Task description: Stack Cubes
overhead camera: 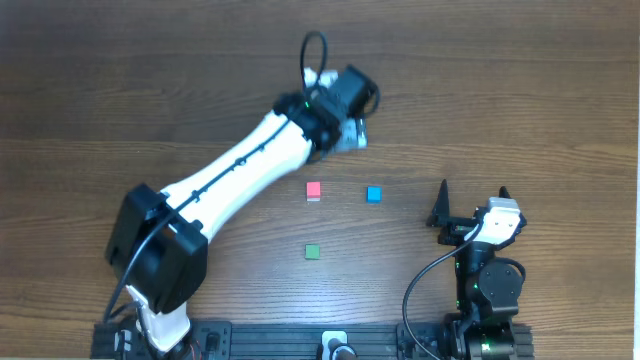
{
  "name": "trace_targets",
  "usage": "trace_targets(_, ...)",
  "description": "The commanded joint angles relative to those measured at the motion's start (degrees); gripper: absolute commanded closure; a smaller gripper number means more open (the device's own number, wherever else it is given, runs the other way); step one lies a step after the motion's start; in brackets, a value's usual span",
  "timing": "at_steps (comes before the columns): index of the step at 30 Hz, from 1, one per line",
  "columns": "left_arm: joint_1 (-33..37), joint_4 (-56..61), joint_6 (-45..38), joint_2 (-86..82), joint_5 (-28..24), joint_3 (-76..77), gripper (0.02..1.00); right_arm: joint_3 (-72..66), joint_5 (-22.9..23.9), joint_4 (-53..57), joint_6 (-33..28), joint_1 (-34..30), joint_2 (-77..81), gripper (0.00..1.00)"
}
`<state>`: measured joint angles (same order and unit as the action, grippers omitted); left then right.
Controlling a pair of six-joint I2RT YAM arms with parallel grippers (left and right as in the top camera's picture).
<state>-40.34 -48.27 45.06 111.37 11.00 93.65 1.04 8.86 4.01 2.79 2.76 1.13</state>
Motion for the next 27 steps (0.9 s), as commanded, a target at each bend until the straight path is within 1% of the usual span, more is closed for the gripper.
trace_targets(1, 3.5, -0.4, -3.2, 6.0, 0.4, 1.7, 0.154, -0.5, -0.3, -0.1, -0.3, -0.4, -0.4, 0.009)
trace_targets(10, 4.2, 1.1, -4.3, 12.1, 0.0, 1.7, 0.211, -0.5, -0.3, -0.1, -0.3, -0.4, -0.4, 0.009)
trace_targets(13, 4.2, 1.3, -4.3, 12.8, 0.0, 1.7, 0.244, -0.5, -0.3, -0.1, -0.3, -0.4, -0.4, 0.009)
trace_targets(27, 4.6, 1.3, -4.3, 15.1, -0.6, 1.7, 0.314, -0.5, -0.3, -0.1, -0.3, -0.4, -0.4, 0.007)
